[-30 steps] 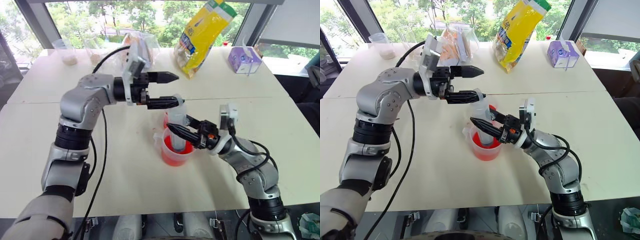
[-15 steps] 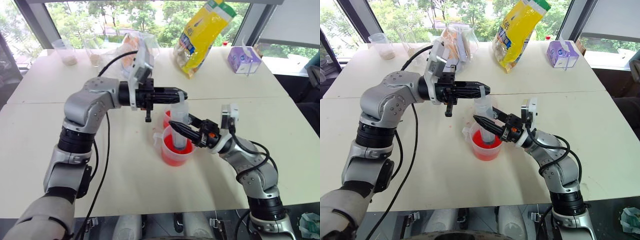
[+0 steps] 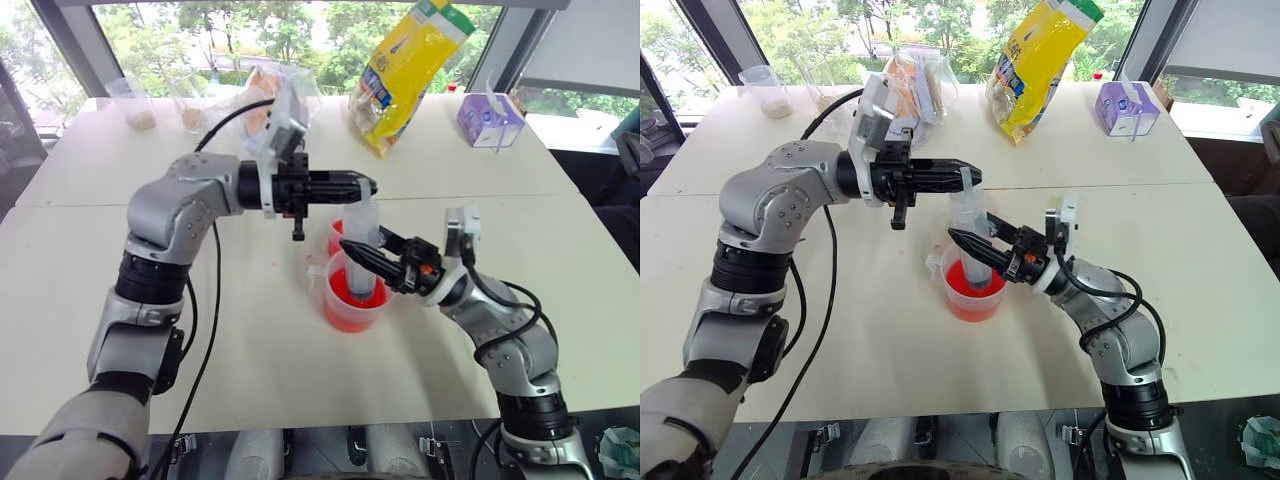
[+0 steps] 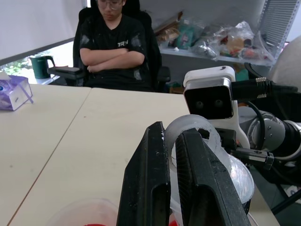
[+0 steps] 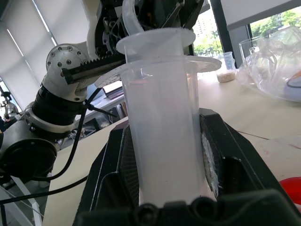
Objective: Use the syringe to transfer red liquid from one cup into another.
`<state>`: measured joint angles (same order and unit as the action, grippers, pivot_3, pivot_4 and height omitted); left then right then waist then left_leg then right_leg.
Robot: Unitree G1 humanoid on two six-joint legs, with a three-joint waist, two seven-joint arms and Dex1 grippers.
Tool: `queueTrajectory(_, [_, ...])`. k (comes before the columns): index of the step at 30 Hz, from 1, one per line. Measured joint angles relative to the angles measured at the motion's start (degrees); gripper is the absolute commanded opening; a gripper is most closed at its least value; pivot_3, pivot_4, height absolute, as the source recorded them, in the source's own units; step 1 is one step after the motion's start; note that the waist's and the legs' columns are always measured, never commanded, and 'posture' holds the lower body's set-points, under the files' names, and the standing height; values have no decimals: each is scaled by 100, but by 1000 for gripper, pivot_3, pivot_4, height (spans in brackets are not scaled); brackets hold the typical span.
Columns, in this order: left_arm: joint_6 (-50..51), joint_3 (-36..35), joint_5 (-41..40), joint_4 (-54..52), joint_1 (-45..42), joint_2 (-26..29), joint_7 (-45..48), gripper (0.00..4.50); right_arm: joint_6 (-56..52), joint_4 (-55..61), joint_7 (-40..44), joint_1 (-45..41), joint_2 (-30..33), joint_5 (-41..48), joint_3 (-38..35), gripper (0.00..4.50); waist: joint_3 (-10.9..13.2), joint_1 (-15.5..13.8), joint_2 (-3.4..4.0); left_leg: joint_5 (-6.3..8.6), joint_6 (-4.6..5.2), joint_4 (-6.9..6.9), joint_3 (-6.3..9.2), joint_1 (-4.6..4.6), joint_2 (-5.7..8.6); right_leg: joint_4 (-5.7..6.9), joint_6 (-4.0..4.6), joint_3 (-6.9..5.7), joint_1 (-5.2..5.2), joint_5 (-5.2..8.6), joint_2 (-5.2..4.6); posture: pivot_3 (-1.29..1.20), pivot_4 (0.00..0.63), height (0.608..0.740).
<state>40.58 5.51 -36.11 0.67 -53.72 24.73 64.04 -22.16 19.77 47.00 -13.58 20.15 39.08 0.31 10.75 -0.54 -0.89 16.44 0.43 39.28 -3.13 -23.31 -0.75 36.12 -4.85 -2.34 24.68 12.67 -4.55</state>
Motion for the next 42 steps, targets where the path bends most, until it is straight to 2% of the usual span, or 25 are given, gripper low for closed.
queueTrajectory(21, [-5, -57, -93, 142, -121, 11, -76, 49, -4, -108, 61, -13, 83, 52, 5, 1390, 0, 2, 0, 0, 0, 0, 0, 0, 0, 0, 0, 0, 0, 0, 0, 0, 150, 740])
queueTrajectory(25, [23, -89, -119, 10, -103, 170, -69, 49, -165, -99, 47, -170, 108, 118, -5, 1390, 0, 22, 0, 0, -1, 0, 1, 1, -1, 2, 0, 0, 0, 0, 0, 0, 150, 740])
queueTrajectory(29, [76, -273, -179, -83, -50, 278, -119, 1433, -393, -19, -52, -331, 136, 284, -44, 1390, 0, 18, 0, 0, -1, 0, 1, 1, -1, 2, 0, 0, 0, 0, 0, 0, 150, 740])
queueTrajectory(32, [165, -437, -205, -86, 31, 378, -196, 2938, -579, 54, -170, -383, 149, 398, -101, 1390, 0, 16, 0, -1, -1, 0, 1, 0, -1, 1, 0, 0, 0, 0, -1, 0, 150, 740])
queueTrajectory(33, [165, -441, -205, -88, 35, 387, -197, 3007, -586, 56, -176, -385, 149, 402, -105, 1390, 0, 16, 0, 0, -1, 0, 1, 0, -1, 1, 0, 0, 0, 0, -1, 0, 150, 740])
queueTrajectory(34, [161, -481, -198, -119, 147, 478, -194, 3584, -637, 77, -239, -399, 151, 470, -150, 1390, 0, 16, 0, 0, -1, 0, 1, 1, -1, 1, 0, 0, 0, 0, -1, 0, 150, 740])
queueTrajectory(35, [163, -487, -198, -119, 180, 478, -193, 3734, -650, 77, -270, -399, 157, 479, -183, 1390, 0, 2, 0, 0, -1, 0, 1, 0, -1, 1, 0, -1, 0, 0, -1, 0, 150, 740])
queueTrajectory(42, [310, -530, -191, -418, 918, 1238, -47, 3734, -737, 314, -409, -688, 133, 757, -392, 1390, 0, 48, 2, -1, -1, 0, 2, 2, -6, 4, 1, -1, 0, 0, 1, 0, 150, 740])
